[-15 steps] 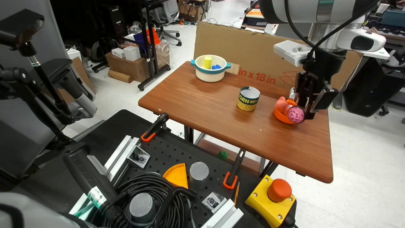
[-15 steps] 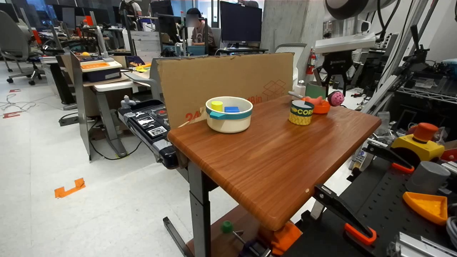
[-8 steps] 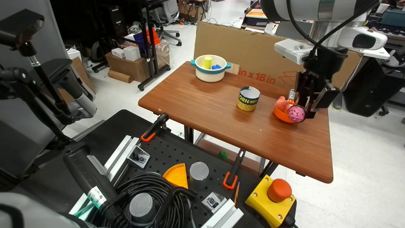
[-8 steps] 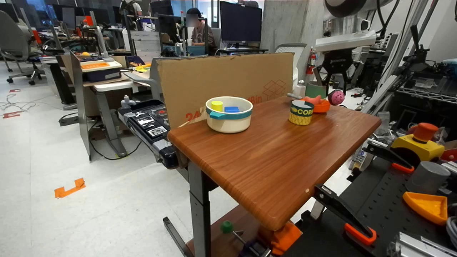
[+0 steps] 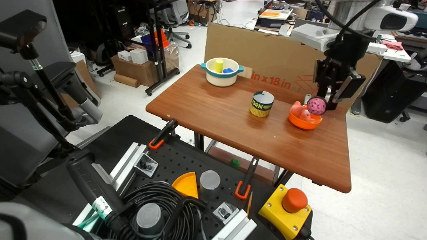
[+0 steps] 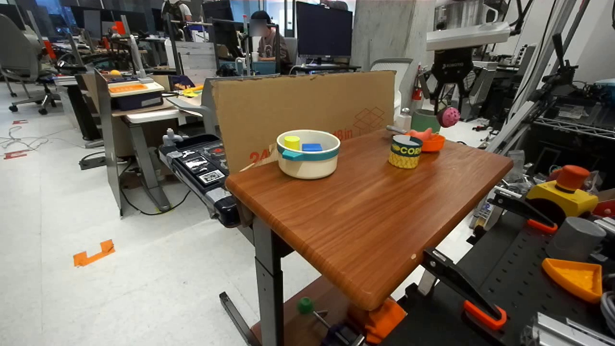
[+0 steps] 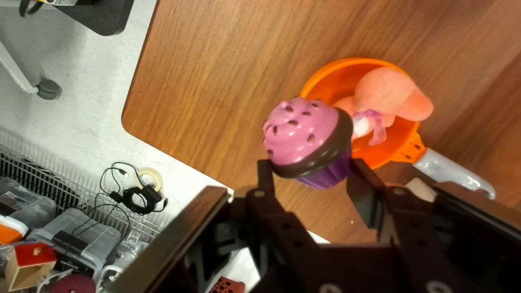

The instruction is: Uncover the can and put the pink ball inside and the red plush to the white bowl

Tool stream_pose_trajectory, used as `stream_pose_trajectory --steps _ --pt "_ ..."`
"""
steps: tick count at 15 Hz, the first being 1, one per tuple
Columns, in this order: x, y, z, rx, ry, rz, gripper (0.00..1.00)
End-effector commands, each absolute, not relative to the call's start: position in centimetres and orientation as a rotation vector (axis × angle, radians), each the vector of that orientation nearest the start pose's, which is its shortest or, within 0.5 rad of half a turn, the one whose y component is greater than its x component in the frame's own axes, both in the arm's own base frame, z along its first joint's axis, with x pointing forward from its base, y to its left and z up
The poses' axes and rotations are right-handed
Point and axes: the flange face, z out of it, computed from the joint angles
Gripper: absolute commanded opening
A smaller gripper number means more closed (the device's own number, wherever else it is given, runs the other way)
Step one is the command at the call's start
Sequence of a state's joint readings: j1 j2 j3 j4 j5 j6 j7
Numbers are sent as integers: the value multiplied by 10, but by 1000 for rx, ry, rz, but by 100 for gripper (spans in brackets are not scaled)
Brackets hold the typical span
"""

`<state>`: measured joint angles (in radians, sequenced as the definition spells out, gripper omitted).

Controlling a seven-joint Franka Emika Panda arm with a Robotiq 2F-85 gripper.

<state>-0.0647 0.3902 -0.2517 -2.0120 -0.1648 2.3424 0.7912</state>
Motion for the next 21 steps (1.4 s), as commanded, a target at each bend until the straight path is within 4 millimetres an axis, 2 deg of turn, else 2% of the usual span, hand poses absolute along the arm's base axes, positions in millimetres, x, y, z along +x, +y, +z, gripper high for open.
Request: stream_pose_trajectory --steps 1,5,11,16,21 --pt "566 -171 284 -3000 1482 -57 24" --pt "566 -145 295 -3058 1329 -98 24" --pt "556 -103 301 -3133 1047 -63 24" --pt "549 -87 305 -3148 893 -52 24" --pt "552 -73 308 -3105 811 -128 24"
